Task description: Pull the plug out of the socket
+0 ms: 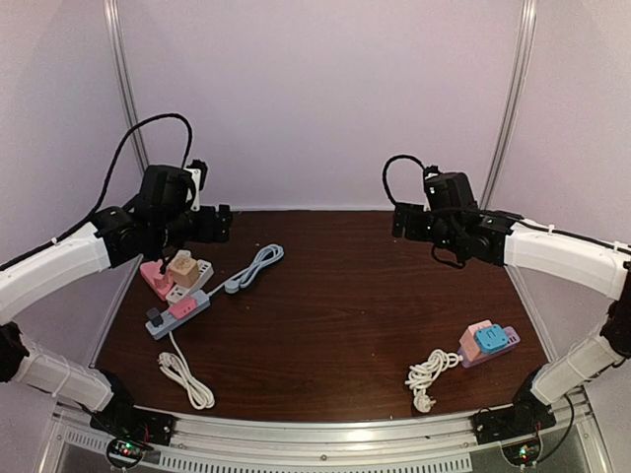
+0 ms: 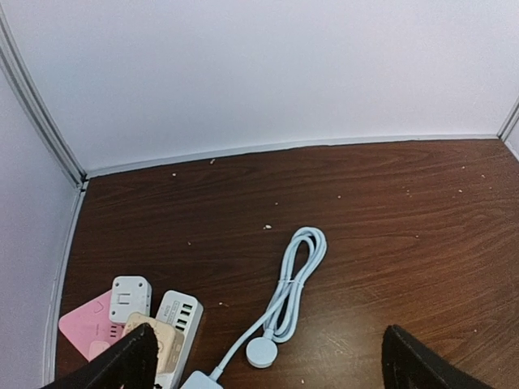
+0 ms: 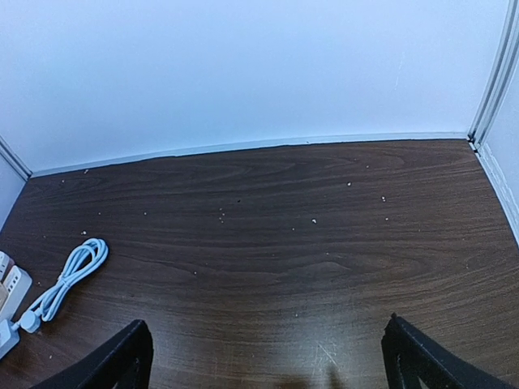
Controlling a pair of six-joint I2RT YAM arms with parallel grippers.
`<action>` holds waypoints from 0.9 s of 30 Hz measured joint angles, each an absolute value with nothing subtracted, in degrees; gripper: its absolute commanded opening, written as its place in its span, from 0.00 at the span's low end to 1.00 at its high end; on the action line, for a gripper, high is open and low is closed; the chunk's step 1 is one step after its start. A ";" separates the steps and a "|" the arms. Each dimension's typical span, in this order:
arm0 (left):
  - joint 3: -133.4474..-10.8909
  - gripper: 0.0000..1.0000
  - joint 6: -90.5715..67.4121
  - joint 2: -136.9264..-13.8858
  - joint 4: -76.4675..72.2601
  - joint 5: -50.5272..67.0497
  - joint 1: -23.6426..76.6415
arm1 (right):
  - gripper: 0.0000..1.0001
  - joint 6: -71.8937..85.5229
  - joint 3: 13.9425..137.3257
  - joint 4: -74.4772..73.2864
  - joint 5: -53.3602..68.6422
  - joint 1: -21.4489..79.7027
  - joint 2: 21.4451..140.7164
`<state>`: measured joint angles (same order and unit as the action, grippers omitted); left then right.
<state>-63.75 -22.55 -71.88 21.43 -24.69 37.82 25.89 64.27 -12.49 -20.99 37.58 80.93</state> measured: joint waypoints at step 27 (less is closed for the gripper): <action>-46.46 0.98 -37.76 -68.64 32.80 -6.55 2.92 | 1.00 23.90 69.95 -12.25 -10.09 37.58 94.56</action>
<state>-46.46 -37.76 -68.64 32.80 -6.55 2.92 23.90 69.95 -12.25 -10.09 37.58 94.56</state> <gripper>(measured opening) 0.976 0.997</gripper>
